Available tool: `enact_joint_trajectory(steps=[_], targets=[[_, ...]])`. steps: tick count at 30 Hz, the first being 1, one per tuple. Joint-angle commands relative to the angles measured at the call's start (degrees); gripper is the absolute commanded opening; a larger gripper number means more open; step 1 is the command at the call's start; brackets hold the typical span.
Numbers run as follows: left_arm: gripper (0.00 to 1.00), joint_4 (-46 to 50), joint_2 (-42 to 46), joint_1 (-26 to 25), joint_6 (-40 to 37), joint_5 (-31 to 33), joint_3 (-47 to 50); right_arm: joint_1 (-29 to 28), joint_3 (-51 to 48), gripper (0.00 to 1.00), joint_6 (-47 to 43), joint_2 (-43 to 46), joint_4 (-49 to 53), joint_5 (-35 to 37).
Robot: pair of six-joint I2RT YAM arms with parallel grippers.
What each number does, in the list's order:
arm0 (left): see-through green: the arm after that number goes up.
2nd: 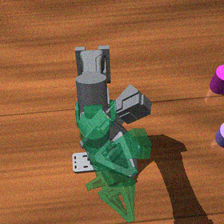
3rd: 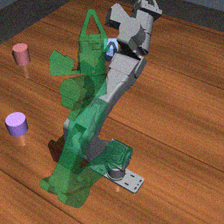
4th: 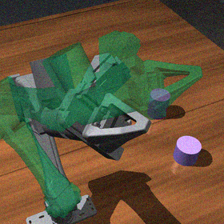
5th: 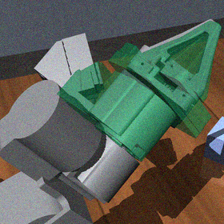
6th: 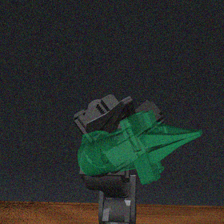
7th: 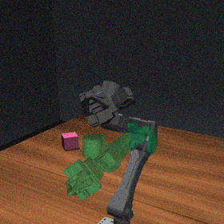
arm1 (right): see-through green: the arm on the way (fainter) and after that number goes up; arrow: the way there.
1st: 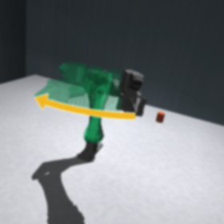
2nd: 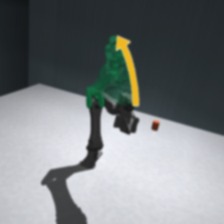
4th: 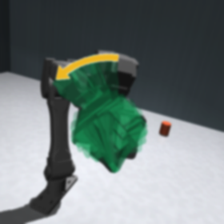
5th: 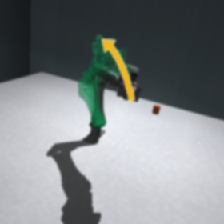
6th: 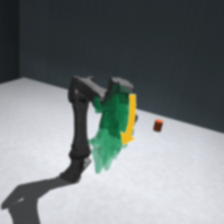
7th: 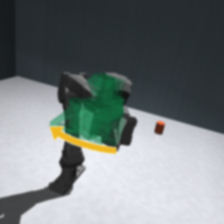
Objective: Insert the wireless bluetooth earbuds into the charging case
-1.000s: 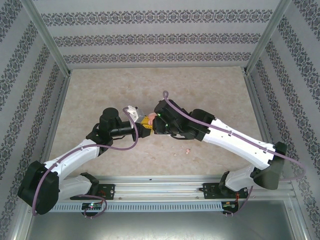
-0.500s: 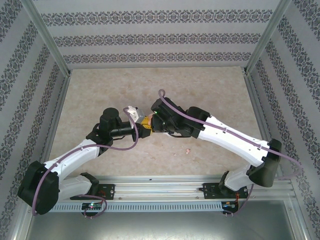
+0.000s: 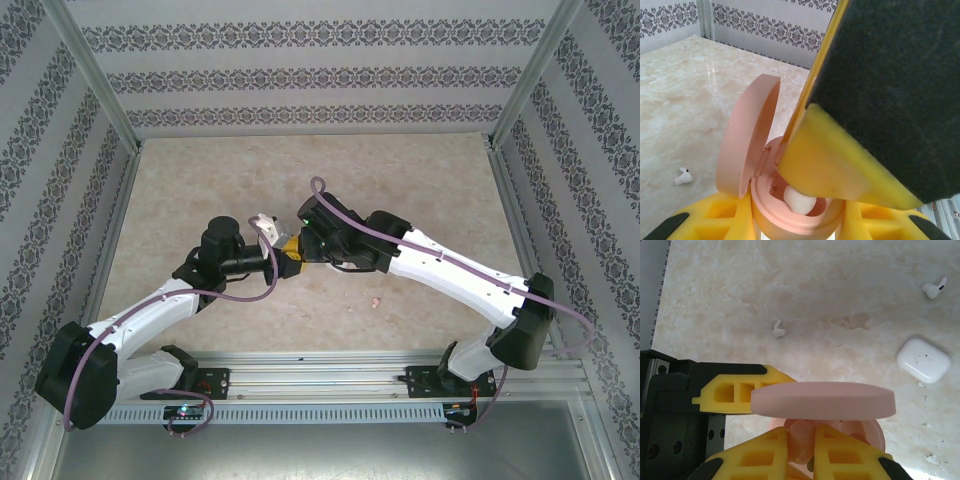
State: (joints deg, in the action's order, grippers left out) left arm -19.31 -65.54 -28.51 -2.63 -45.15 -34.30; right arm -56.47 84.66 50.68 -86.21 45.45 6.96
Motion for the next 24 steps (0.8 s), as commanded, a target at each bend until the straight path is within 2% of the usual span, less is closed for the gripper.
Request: enact_joint_trajectory(steps=[1, 5, 17, 24], targets=[[0.14, -4.52, 0.86, -0.85, -1.06, -0.82, -0.52, 0.13, 0.47, 0.16, -0.71, -1.02, 2.35, -1.33], [0.14, -4.5, 0.56, -0.87, -1.06, -0.77, -0.88, 0.1, 0.15, 0.17, -0.58, -0.93, 1.84, -2.02], [0.15, -3.96, 2.0, -0.84, -0.32, -0.15, -0.24, 0.48, 0.24, 0.38, -1.0, 0.39, 0.92, -2.95], [0.15, -4.03, 1.84, -0.86, -0.29, 0.0, -0.58, 0.92, 0.5, 0.42, -1.41, 1.3, 1.56, -2.8]])
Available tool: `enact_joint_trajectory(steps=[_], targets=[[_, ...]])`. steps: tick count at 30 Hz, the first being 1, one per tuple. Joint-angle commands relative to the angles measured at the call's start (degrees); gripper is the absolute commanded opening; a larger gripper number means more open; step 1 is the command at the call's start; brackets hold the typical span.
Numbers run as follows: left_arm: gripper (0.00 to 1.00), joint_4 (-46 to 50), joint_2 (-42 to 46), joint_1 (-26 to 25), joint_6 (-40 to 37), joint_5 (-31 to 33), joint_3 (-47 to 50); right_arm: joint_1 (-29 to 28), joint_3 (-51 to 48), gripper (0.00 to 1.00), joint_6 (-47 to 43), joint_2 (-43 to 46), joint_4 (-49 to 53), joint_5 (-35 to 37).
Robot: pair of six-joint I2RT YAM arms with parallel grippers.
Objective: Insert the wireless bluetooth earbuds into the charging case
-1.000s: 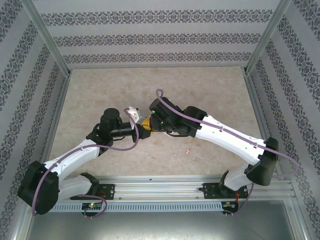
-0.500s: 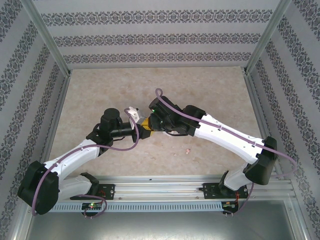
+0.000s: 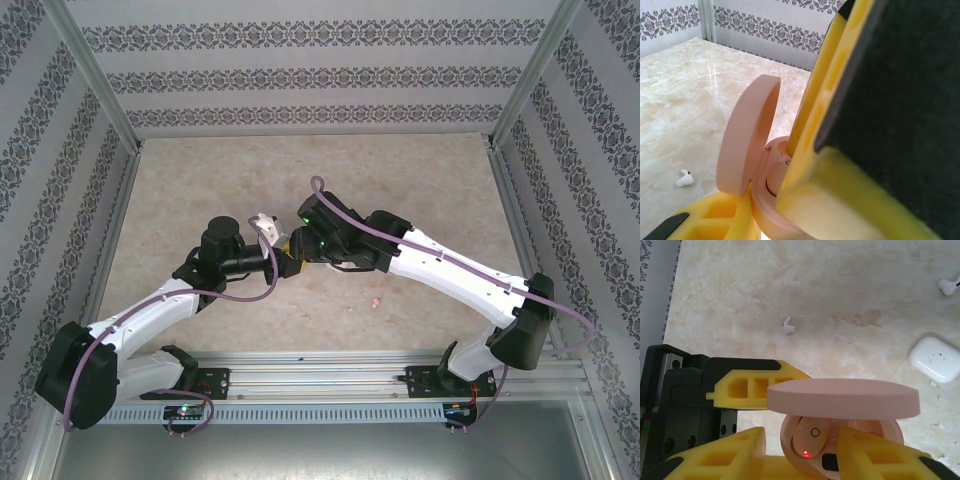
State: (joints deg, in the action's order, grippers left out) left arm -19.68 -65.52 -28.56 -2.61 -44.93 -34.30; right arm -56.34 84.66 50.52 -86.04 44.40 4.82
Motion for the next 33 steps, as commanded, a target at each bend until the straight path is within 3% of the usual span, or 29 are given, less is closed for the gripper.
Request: enact_joint_trajectory(steps=[1, 12, 22, 33], targets=[[0.15, -3.49, 1.84, -0.84, -0.29, -0.31, -0.67, 0.79, 0.5, 0.42, -1.17, 1.27, 2.62, -0.6], [0.15, -3.95, 2.01, -0.8, -0.11, -0.09, -0.68, 1.64, -0.3, 0.43, -1.04, 6.0, 1.1, -1.49], [0.15, -5.38, 2.36, -0.8, 0.59, -0.82, 0.27, 2.85, -4.27, 0.25, 0.79, 8.08, -2.29, -4.03], [0.15, -5.48, 1.65, -0.8, -0.68, -0.72, 0.21, 2.6, -5.56, 0.22, 1.6, 6.88, -4.46, -5.53]])
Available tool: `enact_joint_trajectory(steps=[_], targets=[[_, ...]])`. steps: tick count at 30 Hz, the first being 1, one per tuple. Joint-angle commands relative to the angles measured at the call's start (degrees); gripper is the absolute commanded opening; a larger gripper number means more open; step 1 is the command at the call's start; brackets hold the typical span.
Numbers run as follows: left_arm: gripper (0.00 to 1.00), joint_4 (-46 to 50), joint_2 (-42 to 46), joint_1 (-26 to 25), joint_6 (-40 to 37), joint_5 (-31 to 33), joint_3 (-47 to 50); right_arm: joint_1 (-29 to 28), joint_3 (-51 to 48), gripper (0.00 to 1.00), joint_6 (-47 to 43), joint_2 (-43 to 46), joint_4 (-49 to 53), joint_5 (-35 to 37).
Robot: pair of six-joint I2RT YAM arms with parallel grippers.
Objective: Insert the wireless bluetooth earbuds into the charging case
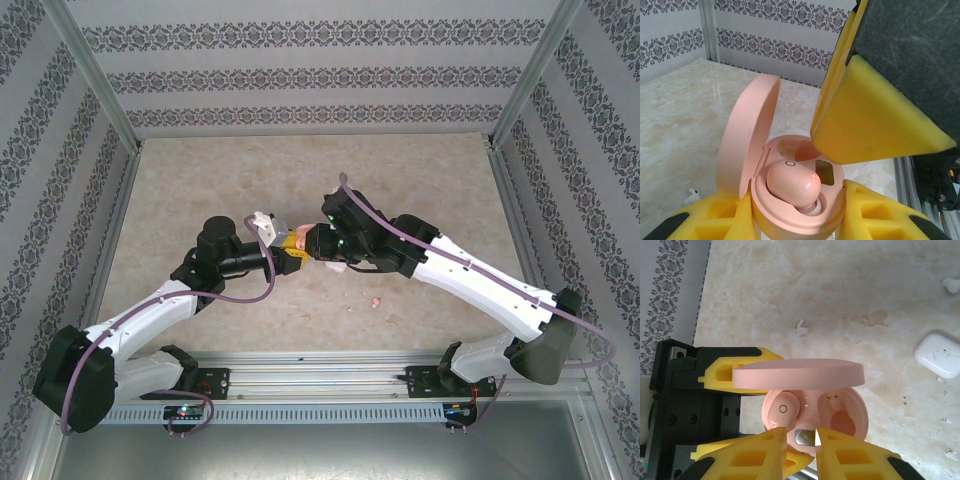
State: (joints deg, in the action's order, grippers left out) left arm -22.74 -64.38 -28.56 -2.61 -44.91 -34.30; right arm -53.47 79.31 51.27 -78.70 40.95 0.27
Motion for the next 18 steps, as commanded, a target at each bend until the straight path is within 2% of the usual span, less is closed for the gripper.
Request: enact_joint_trajectory(steps=[1, 9, 18], targets=[[0.15, -2.36, 0.23, -0.81, -0.35, -0.2, 0.17, -0.19, -0.41, 0.22, 0.81, -0.13, -1.03, -0.91], [0.16, -8.62, -2.96, -0.62, 3.05, 0.15, 1.22, 1.59, -7.58, 0.22, 3.71, 9.2, 1.0, 2.8], [0.16, -11.22, -2.44, -0.54, 0.66, -1.83, 2.86, 5.22, -17.59, 0.22, 8.64, 19.76, 1.83, 4.12]])
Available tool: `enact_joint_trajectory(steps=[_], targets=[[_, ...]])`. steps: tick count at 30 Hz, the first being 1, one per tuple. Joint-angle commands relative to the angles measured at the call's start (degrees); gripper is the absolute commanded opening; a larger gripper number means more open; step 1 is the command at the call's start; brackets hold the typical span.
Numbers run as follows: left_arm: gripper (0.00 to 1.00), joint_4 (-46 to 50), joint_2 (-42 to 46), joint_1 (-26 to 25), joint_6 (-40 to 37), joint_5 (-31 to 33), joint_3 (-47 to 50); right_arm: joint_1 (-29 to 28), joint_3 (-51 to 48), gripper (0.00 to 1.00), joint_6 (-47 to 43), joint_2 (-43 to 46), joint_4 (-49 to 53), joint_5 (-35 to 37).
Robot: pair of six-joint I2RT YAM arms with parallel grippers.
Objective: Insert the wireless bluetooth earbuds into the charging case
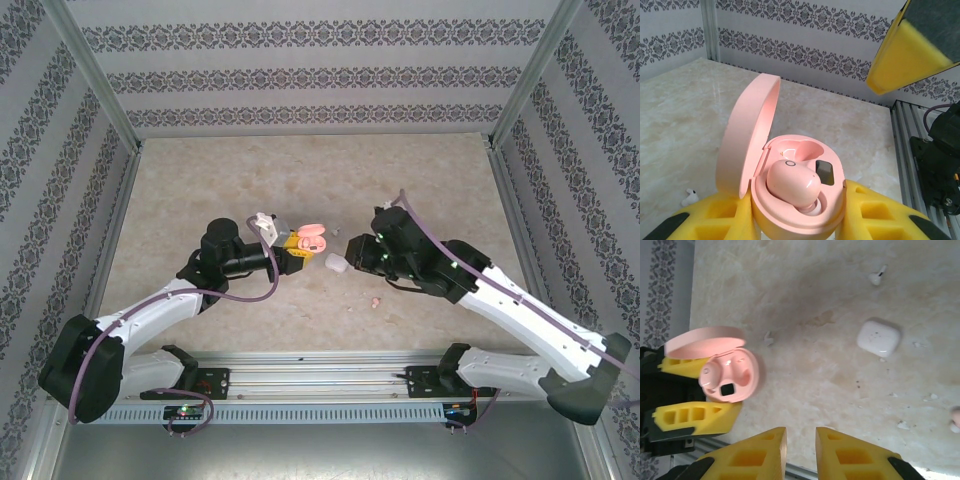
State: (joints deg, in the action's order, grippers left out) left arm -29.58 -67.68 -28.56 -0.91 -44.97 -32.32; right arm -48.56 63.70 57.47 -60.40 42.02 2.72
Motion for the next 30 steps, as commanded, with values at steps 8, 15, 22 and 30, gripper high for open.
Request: enact_joint_trajectory(steps=[8, 15, 22, 30], targets=[[0.14, -1.38, 5.54, -0.63, -9.29, 1.46, 1.58, 1.27, -7.57, 0.28, 4.82, 3.85, 3.15, 1.51], [0.14, -0.82, 7.63, -0.62, -11.96, 4.1, 2.82, 2.86, -12.5, 0.31, 6.91, 3.46, 2.64, 0.43], [0.15, 1.11, 6.08, -0.63, -11.07, 4.31, 2.22, 8.79, -21.66, 0.27, 8.73, 3.4, -2.11, -5.83], [0.16, 0.44, 3.21, -0.62, -8.19, 1.96, 1.47, 15.81, -30.43, 0.28, 8.85, 4.26, -6.07, -9.73]])
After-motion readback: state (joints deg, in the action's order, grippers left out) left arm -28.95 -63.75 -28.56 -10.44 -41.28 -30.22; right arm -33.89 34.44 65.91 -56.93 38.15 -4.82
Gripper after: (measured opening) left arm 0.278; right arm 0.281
